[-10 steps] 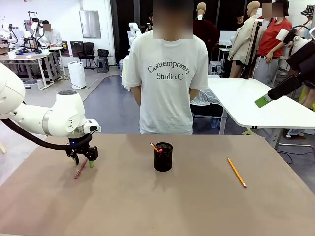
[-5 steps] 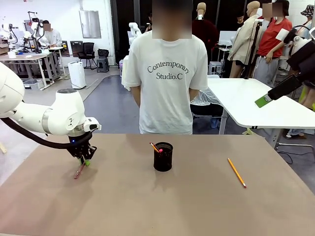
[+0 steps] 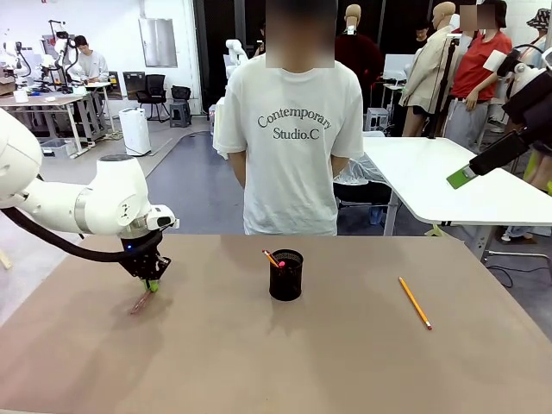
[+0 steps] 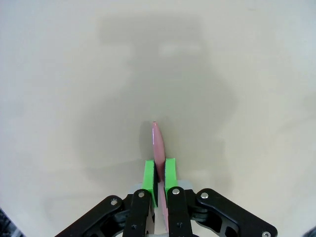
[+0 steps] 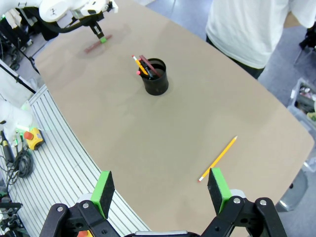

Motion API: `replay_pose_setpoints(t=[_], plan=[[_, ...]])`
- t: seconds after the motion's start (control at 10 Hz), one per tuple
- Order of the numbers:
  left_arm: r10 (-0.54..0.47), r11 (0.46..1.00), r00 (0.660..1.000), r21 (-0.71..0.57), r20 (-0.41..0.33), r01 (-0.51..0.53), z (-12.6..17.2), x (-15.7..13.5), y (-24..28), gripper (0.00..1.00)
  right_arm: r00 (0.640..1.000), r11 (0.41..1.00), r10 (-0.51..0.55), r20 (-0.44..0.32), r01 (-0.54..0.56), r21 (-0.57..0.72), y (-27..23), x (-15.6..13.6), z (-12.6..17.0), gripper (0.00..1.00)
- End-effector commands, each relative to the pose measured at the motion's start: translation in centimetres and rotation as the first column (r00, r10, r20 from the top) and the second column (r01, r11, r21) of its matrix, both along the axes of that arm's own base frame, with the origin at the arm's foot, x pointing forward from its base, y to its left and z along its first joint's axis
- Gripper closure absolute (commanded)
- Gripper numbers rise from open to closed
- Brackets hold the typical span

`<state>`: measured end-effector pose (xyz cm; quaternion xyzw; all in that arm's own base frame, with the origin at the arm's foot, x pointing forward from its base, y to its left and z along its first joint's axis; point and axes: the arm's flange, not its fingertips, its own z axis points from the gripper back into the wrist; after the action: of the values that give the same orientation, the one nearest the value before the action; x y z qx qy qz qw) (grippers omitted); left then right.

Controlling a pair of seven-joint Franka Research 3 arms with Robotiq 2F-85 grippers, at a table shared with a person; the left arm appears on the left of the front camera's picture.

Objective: Place the pens into the pen holder.
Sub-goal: Pick up a writing instrument from the table and place it into the Pen holder.

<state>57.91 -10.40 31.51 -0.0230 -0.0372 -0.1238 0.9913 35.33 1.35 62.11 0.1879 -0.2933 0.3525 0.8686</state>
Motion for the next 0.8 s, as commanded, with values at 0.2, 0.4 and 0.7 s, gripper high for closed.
replay_pose_setpoints(t=[0.2, 0.4, 0.7], plan=[[-0.195, 0.893, 0.981, -0.419, -0.026, 0.166, 7.1, -1.2, 1.2, 1.00, 1.000, 1.000, 0.002, -0.004, -0.002, 0.013, 0.1, 0.0, 0.1, 0.00], [-0.319, 0.715, 0.941, -0.624, 0.112, 0.317, 9.9, -1.9, 1.7, 1.00, 1.000, 1.000, 0.002, -0.004, -0.002, 0.013, 0.1, 0.0, 0.1, 0.00], [-0.249, 0.498, 0.903, -0.754, 0.349, 0.429, 12.2, -2.5, 1.5, 1.00, 1.000, 1.000, 0.002, -0.004, -0.002, 0.013, 0.1, 0.0, 0.1, 0.00]])
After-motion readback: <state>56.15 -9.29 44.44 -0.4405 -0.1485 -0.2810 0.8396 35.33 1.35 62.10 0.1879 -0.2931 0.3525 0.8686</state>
